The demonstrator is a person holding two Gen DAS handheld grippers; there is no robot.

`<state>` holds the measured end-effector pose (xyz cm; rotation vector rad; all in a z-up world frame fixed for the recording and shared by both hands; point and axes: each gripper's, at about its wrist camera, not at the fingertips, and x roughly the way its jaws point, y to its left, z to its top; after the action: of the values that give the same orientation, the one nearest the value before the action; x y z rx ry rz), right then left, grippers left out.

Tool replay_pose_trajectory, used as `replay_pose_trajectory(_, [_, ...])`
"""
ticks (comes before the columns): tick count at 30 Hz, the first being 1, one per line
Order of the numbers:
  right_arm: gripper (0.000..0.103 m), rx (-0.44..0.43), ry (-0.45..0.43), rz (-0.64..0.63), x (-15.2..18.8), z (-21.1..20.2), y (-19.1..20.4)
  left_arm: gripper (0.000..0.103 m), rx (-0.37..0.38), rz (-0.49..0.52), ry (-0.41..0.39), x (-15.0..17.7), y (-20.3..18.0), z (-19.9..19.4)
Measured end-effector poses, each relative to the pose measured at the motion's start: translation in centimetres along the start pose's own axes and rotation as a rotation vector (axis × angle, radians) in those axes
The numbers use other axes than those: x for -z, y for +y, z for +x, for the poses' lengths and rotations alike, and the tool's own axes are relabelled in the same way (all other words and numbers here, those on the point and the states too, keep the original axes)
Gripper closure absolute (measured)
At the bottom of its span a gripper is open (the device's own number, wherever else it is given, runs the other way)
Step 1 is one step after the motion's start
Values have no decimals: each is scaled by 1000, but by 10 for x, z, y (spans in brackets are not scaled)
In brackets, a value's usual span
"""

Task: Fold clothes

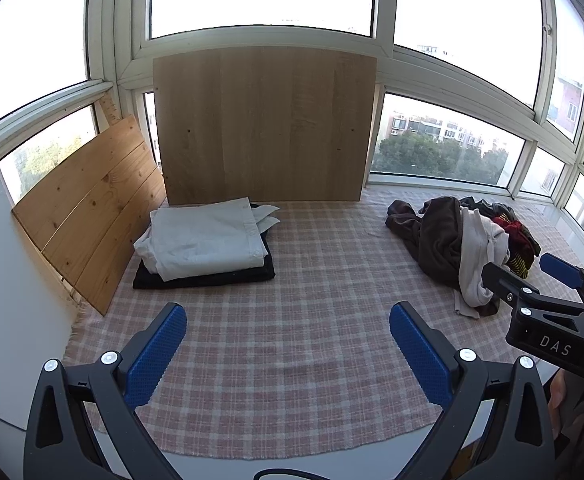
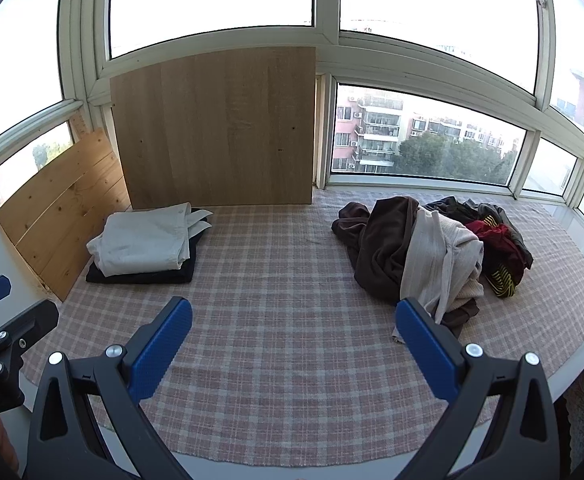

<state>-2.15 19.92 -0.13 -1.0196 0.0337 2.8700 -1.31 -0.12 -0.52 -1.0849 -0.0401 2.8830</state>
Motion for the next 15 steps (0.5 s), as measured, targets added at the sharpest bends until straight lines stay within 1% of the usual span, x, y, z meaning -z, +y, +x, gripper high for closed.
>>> replay_pose_trajectory(15, [0, 18, 8, 5, -1, 4, 3, 0, 21, 15, 15, -3, 2, 8])
